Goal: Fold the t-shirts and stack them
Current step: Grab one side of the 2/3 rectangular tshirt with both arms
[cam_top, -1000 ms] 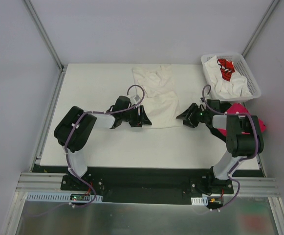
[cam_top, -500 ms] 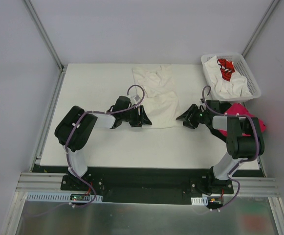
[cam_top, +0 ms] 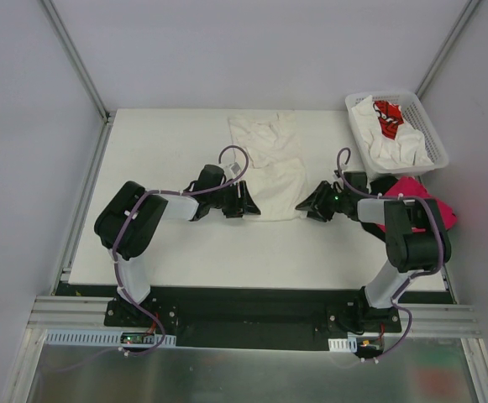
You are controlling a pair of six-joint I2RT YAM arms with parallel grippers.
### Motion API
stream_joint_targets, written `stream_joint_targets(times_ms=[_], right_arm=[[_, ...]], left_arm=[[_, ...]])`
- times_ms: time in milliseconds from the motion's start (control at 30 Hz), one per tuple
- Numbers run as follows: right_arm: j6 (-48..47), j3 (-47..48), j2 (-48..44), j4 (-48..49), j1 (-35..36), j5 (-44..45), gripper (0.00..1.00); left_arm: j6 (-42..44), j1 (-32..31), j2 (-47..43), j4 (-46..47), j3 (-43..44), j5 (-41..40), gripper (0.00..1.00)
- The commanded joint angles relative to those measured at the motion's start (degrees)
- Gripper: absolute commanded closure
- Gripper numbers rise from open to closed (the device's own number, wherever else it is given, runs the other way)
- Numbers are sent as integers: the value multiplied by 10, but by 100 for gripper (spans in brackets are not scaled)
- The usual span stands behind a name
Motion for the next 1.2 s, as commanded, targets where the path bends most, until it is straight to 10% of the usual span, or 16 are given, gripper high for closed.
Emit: stream_joint_targets(times_ms=[0, 433, 633, 1167], right_arm=[[10, 14, 14, 6, 11, 8, 60], [19, 14, 29, 33, 12, -2, 86], [25, 18, 34, 42, 13, -9, 87], [17, 36, 1, 29, 13, -20, 99]], left_arm=[[8, -5, 4, 1, 7, 3, 49], [7, -2, 1, -2, 4, -2, 56], [19, -2, -3, -29, 20, -10, 100], [47, -2, -43, -90, 45, -20, 100]])
